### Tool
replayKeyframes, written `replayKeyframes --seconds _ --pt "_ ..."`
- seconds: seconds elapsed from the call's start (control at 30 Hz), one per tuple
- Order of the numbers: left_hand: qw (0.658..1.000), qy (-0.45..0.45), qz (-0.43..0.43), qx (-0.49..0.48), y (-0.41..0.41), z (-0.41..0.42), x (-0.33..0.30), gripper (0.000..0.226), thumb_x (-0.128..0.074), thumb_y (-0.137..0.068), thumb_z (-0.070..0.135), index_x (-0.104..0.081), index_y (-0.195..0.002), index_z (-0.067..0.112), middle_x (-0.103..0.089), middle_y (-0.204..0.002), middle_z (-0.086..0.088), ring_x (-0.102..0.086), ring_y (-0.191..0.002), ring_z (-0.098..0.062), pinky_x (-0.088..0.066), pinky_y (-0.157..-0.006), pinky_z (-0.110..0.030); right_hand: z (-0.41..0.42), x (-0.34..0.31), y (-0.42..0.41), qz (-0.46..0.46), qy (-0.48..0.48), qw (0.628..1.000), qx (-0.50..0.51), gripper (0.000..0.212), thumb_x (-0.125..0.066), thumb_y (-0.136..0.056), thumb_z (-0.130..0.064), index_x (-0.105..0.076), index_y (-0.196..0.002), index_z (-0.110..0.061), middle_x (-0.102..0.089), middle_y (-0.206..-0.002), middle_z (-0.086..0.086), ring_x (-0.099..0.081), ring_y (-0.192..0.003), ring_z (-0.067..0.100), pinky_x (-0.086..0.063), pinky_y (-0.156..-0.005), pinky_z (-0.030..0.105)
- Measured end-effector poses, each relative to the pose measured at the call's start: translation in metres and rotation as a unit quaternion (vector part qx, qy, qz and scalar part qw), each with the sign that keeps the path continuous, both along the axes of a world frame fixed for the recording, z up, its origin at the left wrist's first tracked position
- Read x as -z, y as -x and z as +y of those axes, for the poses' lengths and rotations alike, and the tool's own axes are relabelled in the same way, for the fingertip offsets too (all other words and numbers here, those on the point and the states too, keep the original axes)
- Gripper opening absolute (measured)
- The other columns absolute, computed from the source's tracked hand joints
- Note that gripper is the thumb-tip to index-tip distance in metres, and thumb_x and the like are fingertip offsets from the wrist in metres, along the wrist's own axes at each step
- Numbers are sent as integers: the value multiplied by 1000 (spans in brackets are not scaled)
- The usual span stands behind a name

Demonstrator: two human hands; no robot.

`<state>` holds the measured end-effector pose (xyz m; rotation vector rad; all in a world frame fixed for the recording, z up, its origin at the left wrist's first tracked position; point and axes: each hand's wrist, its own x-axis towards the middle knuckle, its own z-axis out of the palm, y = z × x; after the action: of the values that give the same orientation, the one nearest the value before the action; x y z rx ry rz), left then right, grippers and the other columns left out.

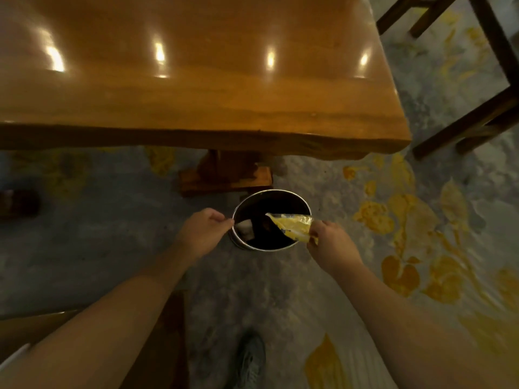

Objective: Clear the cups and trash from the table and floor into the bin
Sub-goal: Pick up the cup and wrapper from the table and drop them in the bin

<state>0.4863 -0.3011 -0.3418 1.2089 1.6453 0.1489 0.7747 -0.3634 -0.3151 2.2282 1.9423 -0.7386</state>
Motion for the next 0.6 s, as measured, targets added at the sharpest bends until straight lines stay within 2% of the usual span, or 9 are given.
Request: replayKeyframes --seconds 0.1,0.23,0.37,0.43,0.5,0.6 --pt "999 -32 8 27 20 0 5 26 -70 -86 47 -64 -101 27 -62 -86 17 -57 -77 1 -37 -60 -18 23 15 9 -19 25 999 -8 28 -66 -77 -17 -63 -104 -11 -65 -103 13 -59 -99 37 -51 -74 39" --pt "999 -50 9 17 52 -8 3 22 -69 -84 52 -62 -95 34 -65 -88 18 -59 -81 3 -39 -63 -18 33 18 41 -33 47 998 -27 35 -66 -80 -24 -63 -115 -18 -63 -112 9 -60 -105 34 -53 -79 40" --pt "999 -54 2 4 78 -17 -12 19 -70 -81 54 -60 -82 37 -66 -81 18 -59 -75 4 -37 -59 -16 29 1 79 -29 62 994 -90 26 -62 -84 -28 -67 -106 -15 -69 -104 12 -66 -94 35 -49 -68 35" --pt "999 -38 -1 -16 104 -25 -32 20 -73 -82 48 -61 -77 33 -65 -77 16 -62 -72 0 -41 -60 -18 25 -26 113 -15 71 989 -132 24 -60 -86 -30 -68 -104 -15 -71 -101 11 -68 -91 33 -48 -67 34" --pt "998 -39 -5 -49 139 -34 -63 19 -75 -84 41 -61 -76 30 -66 -79 12 -66 -80 -10 -47 -67 -22 25 -66 153 5 74 983 -170 25 -59 -89 -35 -66 -106 -18 -69 -101 7 -66 -92 29 -51 -72 36" --pt "993 -75 -1 -90 201 -58 -131 16 -74 -84 43 -67 -89 30 -67 -84 11 -65 -86 -11 -42 -66 -19 19 -132 214 31 57 972 -225 19 -57 -91 -41 -61 -98 -24 -65 -94 0 -63 -86 23 -52 -69 36"
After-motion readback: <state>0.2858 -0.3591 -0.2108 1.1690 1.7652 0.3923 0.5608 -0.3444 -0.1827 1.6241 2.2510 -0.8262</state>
